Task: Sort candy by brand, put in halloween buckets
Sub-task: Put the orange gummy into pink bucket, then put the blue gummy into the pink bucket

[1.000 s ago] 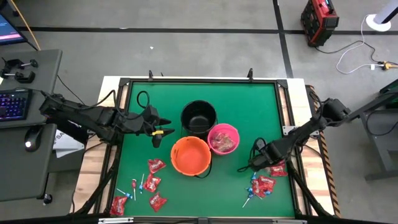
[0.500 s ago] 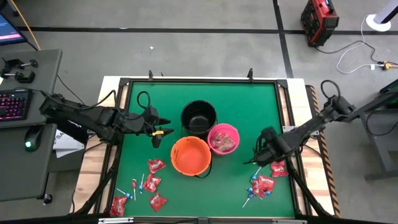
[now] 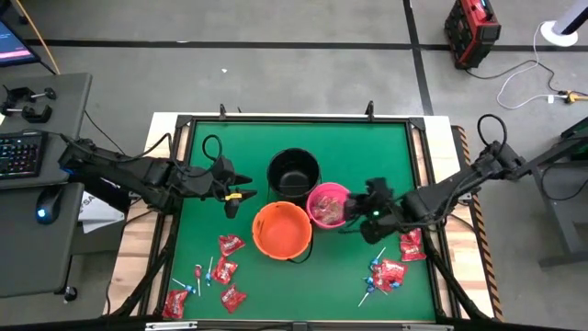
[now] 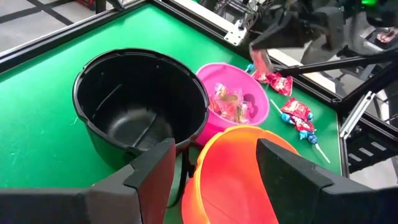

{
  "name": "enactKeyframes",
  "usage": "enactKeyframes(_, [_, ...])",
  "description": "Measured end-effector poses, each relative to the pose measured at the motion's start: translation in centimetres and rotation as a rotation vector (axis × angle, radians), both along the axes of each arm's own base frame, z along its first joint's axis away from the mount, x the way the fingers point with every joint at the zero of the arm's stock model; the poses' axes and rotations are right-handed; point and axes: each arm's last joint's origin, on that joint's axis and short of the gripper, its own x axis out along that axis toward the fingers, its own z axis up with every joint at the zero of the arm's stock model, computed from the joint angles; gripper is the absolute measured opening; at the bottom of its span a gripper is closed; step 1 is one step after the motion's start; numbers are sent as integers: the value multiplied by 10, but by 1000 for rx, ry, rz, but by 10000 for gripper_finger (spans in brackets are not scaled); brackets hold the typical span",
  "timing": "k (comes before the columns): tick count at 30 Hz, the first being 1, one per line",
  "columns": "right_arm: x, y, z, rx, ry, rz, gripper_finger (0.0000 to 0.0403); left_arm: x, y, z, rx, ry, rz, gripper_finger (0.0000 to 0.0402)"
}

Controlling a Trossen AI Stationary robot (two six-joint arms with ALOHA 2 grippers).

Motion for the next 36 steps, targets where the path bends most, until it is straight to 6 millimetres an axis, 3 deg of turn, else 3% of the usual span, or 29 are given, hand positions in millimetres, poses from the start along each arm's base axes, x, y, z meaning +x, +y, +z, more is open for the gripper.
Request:
enactKeyframes(5, [24, -13, 5, -66, -68, 98, 2, 0, 0, 0, -12, -4, 6, 213])
enactKeyframes(8, [31, -29, 4, 29, -15, 145, 18, 0, 0, 0, -37, -13, 19, 213])
enactKeyframes(12, [35, -39, 1, 140, 38, 261, 70, 0, -1, 0, -58, -13, 5, 213])
enactKeyframes(19, [36, -39, 1, 105, 84, 370, 190, 1, -2, 0, -108, -11, -26, 213])
enactKeyframes(24, [34, -43, 19, 35, 59, 425, 227, 0, -5, 0, -221, -6, -67, 213])
enactKeyframes(27, [30, -47, 32, -22, 34, 438, 228, -2, -17, -5, -333, 69, -179, 213])
enactKeyframes(36, [21, -54, 41, -64, 37, 439, 227, -22, -87, -60, -584, 670, -183, 195])
